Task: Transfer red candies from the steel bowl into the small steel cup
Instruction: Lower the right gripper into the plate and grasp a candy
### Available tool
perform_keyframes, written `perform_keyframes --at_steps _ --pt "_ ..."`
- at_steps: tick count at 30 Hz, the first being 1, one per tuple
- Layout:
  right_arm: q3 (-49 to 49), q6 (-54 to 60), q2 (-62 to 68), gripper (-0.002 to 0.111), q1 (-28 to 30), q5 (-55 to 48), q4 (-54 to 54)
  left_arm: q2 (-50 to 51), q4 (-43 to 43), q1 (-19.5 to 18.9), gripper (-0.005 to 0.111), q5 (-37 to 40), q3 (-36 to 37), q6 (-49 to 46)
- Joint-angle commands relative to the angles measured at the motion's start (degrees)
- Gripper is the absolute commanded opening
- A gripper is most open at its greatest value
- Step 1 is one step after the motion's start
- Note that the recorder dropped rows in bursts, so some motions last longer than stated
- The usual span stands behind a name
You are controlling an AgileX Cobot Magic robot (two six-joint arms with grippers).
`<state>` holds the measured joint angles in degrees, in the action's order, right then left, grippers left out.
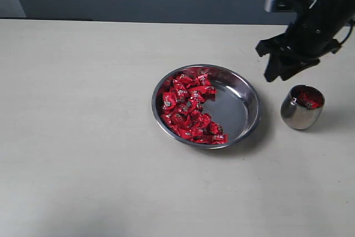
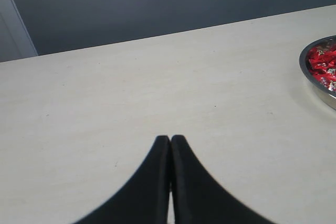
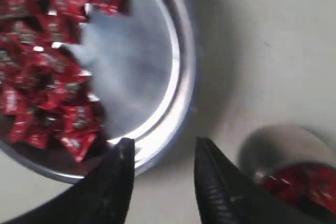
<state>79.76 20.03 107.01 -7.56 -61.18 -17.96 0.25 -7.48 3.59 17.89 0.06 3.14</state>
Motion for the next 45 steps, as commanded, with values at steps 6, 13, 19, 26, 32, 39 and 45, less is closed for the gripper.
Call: perform_keyframes --at_steps 6,13,19,26,32,39,45 --pt "-0.05 5.46 2.25 0.038 -12.37 4.43 -2.09 -0.25 -0.09 0.61 0.0 -0.3 -0.06 0.32" --pt "-0.05 5.46 9.6 0.038 -14.41 6.72 -2.83 -0.25 -0.09 0.61 0.0 -0.3 -0.06 0.32" --pt "-0.05 5.46 12.33 0.038 -14.86 8.24 -3.87 -0.25 -0.09 0.61 0.0 -0.3 -0.06 0.32" --pt "-0.05 6.12 13.42 0.038 -14.86 10.47 -6.25 -0.25 -0.09 0.61 0.0 -0.3 -0.06 0.32" --pt "-0.05 6.38 13.42 0.038 -14.86 11.23 -6.35 -0.25 -0.09 0.61 0.0 -0.3 -0.06 0.32" --pt "-0.05 7.42 13.52 0.038 -14.86 11.16 -7.92 -0.25 -0.09 0.61 0.0 -0.3 -0.06 0.32" --pt "-0.05 7.59 13.61 0.038 -14.86 11.16 -7.58 -0.25 -0.09 0.61 0.0 -0.3 -0.06 0.32"
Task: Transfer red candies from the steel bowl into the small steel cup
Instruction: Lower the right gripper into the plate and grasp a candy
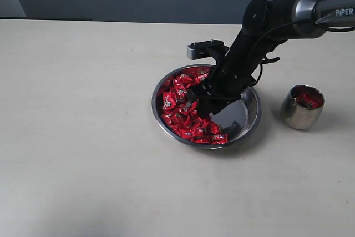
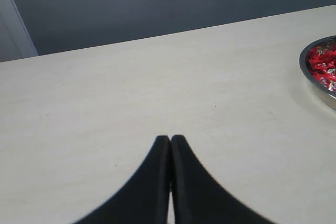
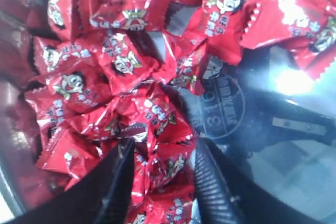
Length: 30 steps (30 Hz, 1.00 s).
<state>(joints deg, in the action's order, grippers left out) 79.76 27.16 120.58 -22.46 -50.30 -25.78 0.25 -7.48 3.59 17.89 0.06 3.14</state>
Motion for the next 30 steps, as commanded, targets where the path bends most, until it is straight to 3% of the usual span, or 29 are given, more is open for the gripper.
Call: perform_keyframes --at_steps 1,14,17,22,30 --pt "-0.05 0.46 -0.03 0.038 0.04 0.37 0.49 -0.25 -0.09 0.61 0.0 -0.3 -0.06 0.32" --pt "-0.05 0.46 1.99 0.037 0.04 0.37 0.65 -0.25 -0.09 0.61 0.0 -0.3 -0.06 0.32" --pt "-0.05 0.46 1.99 0.027 0.04 0.5 0.65 -0.25 -0.09 0.61 0.0 -0.3 -0.06 0.32" --pt "-0.05 1.3 1.99 -0.001 0.04 1.61 0.65 -0.25 -0.09 0.61 0.0 -0.3 -0.06 0.32" --pt "-0.05 1.3 -0.1 -0.001 0.14 1.78 0.78 -0.25 -0.09 0.61 0.0 -0.3 -0.06 0.32"
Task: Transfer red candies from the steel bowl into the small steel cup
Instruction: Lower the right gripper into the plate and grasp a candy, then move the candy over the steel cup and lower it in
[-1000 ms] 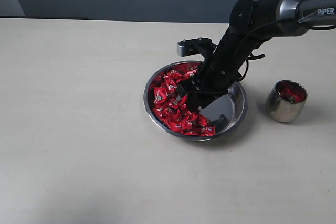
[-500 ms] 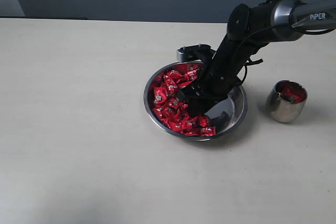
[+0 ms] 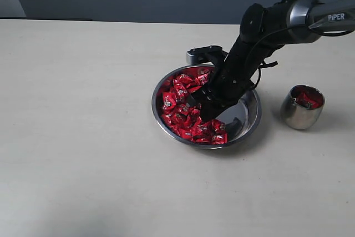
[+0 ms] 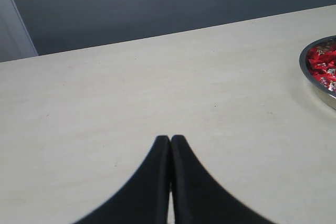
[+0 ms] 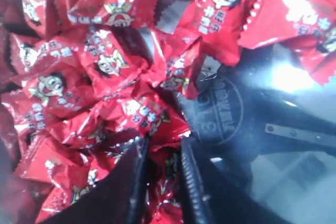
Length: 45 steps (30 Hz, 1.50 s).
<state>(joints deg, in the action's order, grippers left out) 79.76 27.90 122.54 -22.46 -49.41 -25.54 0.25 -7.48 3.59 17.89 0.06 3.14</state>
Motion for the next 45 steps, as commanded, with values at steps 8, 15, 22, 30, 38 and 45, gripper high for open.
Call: perform_keyframes --at_steps 8,15,22,30,38,45 --pt "-0.05 0.56 -9.32 -0.001 1.4 1.75 2.13 -0.25 -0.09 0.61 0.0 -0.3 -0.06 0.32" --pt "-0.05 0.38 -15.48 -0.001 9.18 -3.08 2.52 -0.25 -0.09 0.61 0.0 -0.3 -0.06 0.32" --pt "-0.05 -0.91 -19.99 -0.001 19.19 -9.49 2.52 -0.25 -0.09 0.61 0.0 -0.3 -0.06 0.32" --pt "-0.05 -6.08 -20.3 -0.001 23.05 -11.74 9.23 -0.25 -0.09 0.61 0.0 -0.3 -0.06 0.32" --pt "-0.05 -8.93 -19.98 -0.001 23.05 -14.91 13.21 -0.25 -0.09 0.61 0.0 -0.3 -0.06 0.32" --pt "-0.05 -12.52 -17.81 -0.001 23.05 -14.77 17.54 -0.25 -0.09 0.61 0.0 -0.3 -0.06 0.32"
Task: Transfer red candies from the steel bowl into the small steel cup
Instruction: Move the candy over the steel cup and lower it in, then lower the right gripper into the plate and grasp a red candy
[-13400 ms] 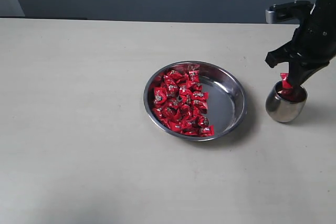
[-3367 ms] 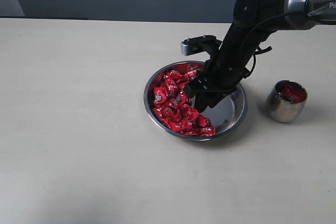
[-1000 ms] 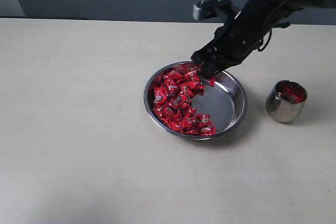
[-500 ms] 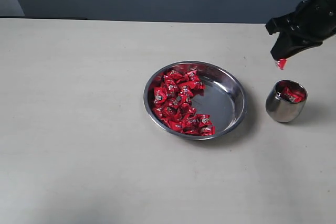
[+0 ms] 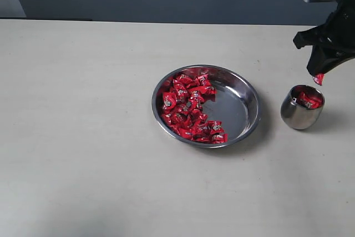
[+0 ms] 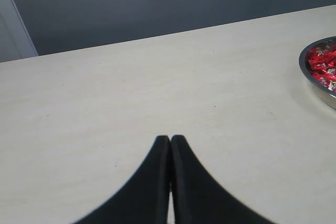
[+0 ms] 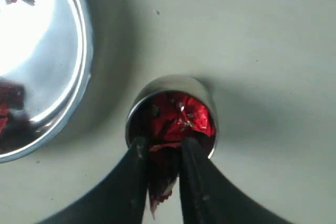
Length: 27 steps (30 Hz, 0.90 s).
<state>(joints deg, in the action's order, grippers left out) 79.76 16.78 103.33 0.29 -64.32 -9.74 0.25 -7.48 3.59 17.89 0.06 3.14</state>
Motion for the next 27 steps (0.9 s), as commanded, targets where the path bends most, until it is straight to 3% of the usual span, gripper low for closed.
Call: perform_keyframes --at_steps 1,7,14,22,27 --pt "-0.05 -1.4 1.66 -0.001 0.31 0.26 1.61 -0.25 -0.09 0.61 0.0 -0.3 -0.06 0.32" --pt "-0.05 -1.4 2.18 0.001 0.31 0.83 1.7 -0.25 -0.09 0.61 0.0 -0.3 -0.06 0.32" --pt "-0.05 -1.17 2.18 0.032 0.31 1.07 1.7 -0.25 -0.09 0.61 0.0 -0.3 -0.06 0.32" --pt "-0.05 -1.17 2.18 0.031 0.31 1.44 -0.58 -0.25 -0.09 0.61 0.0 -0.3 -0.06 0.32" --pt "-0.05 10.33 2.18 0.031 -0.91 0.52 -17.46 -0.25 -0.09 0.61 0.0 -0.3 -0.06 0.32"
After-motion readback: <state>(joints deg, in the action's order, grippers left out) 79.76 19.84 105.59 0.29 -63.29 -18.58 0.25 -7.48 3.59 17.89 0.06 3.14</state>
